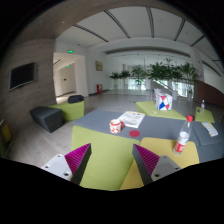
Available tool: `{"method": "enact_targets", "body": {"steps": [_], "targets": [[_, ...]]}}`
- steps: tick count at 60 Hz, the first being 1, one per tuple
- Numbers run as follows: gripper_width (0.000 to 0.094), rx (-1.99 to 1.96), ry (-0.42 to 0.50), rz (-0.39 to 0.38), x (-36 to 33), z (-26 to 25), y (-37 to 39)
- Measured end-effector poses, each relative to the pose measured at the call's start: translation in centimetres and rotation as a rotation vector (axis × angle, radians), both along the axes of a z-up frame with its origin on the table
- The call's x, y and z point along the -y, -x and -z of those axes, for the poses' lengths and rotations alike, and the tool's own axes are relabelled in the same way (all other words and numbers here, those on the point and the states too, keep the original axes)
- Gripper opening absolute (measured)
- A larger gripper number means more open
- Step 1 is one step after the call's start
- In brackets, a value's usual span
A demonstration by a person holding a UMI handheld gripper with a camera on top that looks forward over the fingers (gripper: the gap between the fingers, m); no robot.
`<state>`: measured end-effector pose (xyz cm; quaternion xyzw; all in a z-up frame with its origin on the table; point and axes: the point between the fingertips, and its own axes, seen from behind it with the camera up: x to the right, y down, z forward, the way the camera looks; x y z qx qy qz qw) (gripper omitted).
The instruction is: Pour water
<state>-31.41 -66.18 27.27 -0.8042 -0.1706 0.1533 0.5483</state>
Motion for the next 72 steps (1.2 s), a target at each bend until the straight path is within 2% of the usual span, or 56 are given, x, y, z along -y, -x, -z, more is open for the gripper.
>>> {"method": "enact_targets", "body": {"steps": [1, 8, 19, 26, 35, 41, 54, 58, 64, 68, 72], "targets": [[0.0858, 0.005, 0.003, 0.012, -1.7, 1.9, -0.8], [0.0856, 0.021, 0.034, 0.110, -2.2, 3.2, -4.0], [0.0852, 0.065, 0.057, 0.302, -9.2, 10.3, -16.1], [0.0847, 0.085, 0.019, 0.448, -13.8, 11.9, -23.3], [0.0843, 0.105, -0.055, 0.556, -20.1, 12.1, -28.3], [0.0831, 0.105, -0.083, 0.581, -24.4, 12.4, -29.5], [0.0742, 0.113, -0.120, 0.614, -31.8, 13.9, -30.8], [0.0518, 0.110, -0.135, 0.628, -32.9, 14.2, -31.0], [0.0464, 0.096, -0.160, 0.641, -33.9, 14.0, -31.5], [0.0373, 0.093, -0.156, 0.657, -33.3, 13.8, -31.4], [0.0364, 0.109, -0.147, 0.676, -33.2, 13.6, -31.6]]}}
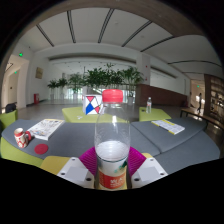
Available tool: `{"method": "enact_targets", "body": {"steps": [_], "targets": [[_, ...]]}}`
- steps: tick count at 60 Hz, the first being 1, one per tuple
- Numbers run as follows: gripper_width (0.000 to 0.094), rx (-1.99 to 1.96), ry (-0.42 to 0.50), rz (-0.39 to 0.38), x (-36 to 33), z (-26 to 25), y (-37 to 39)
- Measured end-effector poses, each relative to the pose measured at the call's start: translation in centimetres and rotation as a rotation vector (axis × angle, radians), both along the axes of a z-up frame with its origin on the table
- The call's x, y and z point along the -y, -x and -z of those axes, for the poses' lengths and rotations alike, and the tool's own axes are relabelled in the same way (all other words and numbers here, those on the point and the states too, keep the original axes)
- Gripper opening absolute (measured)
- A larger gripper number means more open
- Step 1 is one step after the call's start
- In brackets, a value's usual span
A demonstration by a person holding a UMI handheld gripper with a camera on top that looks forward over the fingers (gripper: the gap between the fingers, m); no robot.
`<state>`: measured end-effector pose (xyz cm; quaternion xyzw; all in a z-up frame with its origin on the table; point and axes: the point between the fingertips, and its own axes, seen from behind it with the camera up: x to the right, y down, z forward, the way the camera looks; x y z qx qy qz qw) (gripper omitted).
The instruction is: Pour water
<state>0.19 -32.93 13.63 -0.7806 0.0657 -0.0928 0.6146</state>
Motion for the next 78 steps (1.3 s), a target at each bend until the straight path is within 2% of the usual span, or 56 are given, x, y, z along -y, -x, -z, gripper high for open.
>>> {"method": "enact_targets", "body": {"steps": [10, 19, 25, 33, 38, 48, 63, 70, 78], "targets": [[0.0365, 0.173, -0.031, 0.064, -1.7, -4.8, -0.7], [0.0367, 0.511, -0.135, 0.086, -5.1, -15.1, 2.8], [0.0365, 0.783, -0.213, 0.057, -8.7, -21.7, 7.3], [0.0363, 1.204, -0.286, -0.011, -13.9, -25.7, 16.7], [0.0361, 1.458, -0.311, -0.066, -17.2, -25.1, 22.6], [0.0362, 1.823, -0.348, -0.226, -20.3, -20.4, 33.0], [0.0363, 2.218, -0.400, -0.445, -20.9, -10.3, 43.2], [0.0362, 2.289, -0.372, -0.498, -20.9, -7.2, 44.4], [0.0361, 2.253, -0.389, -0.509, -20.9, -7.2, 44.8]]}}
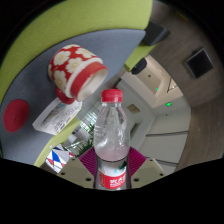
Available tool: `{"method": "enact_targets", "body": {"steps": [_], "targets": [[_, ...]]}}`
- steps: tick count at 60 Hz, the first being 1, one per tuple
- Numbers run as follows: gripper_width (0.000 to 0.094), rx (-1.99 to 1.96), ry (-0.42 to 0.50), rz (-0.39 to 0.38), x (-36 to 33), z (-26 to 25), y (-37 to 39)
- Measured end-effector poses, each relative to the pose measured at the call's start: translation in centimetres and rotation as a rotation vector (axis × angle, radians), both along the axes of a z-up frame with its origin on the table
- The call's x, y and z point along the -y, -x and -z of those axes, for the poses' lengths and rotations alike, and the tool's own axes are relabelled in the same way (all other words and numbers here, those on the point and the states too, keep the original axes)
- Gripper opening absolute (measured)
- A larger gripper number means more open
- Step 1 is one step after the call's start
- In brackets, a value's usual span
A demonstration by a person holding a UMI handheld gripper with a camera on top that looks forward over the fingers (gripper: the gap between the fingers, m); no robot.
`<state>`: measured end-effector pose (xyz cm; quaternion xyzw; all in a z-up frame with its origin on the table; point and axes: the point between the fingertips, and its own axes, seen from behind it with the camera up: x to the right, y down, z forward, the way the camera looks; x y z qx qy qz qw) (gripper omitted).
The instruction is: Pour water
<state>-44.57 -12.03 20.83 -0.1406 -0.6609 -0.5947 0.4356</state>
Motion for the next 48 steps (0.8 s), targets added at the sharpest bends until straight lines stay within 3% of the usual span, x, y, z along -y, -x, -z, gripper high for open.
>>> {"method": "enact_targets", "body": {"steps": [11, 19, 24, 33, 38, 43, 48], "targets": [[0.0360, -0.358, 0.074, -0.008, 1.1, -5.8, -1.5], [0.0361, -0.922, 0.256, 0.005, 2.5, -10.0, -3.8], [0.0363, -1.321, 0.434, 0.001, 2.7, -11.0, -5.9], [0.0360, -1.838, 0.746, 0.066, 3.7, -5.6, -6.5], [0.0360, -1.947, 0.818, 0.170, 3.4, 1.3, -5.2], [0.0359, -2.030, 0.901, 0.253, 3.4, 4.2, -7.2], [0.0362, -2.072, 0.916, 0.321, 3.3, 8.6, -6.8]]}}
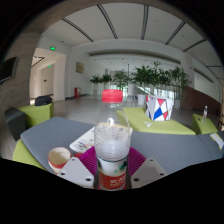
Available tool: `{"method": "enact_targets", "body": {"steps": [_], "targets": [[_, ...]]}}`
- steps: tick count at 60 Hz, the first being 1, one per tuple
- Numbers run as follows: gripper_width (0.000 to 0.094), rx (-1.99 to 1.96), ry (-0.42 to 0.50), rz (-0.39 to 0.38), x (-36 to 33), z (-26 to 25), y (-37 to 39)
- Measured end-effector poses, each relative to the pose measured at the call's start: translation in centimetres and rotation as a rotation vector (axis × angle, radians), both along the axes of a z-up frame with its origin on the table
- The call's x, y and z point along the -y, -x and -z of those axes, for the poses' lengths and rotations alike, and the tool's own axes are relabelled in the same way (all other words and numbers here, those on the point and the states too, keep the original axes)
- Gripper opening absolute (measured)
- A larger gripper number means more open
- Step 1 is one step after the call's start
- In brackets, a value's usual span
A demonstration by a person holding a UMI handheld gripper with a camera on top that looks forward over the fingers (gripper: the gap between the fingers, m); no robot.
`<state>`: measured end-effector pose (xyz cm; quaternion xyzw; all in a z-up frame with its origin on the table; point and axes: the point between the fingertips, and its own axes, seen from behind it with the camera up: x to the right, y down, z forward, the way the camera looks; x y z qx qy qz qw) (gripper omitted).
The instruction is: Pour water
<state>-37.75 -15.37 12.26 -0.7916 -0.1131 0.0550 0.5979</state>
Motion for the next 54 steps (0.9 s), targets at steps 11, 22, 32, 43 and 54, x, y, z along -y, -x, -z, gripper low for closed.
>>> {"method": "enact_targets", "body": {"steps": [11, 22, 32, 43, 54], "targets": [[0.0362, -0.043, 0.026, 0.015, -1.1, 3.4, -2.3], [0.0486, -0.026, 0.033, 0.040, -0.8, 4.1, -2.7], [0.0867, -0.031, 0.099, 0.050, 0.6, 3.5, -3.0], [0.0855, -0.063, 0.128, 0.094, 5.6, -1.0, -4.1], [0.0855, -0.078, 0.137, 0.112, 13.6, -6.0, -5.1]]}}
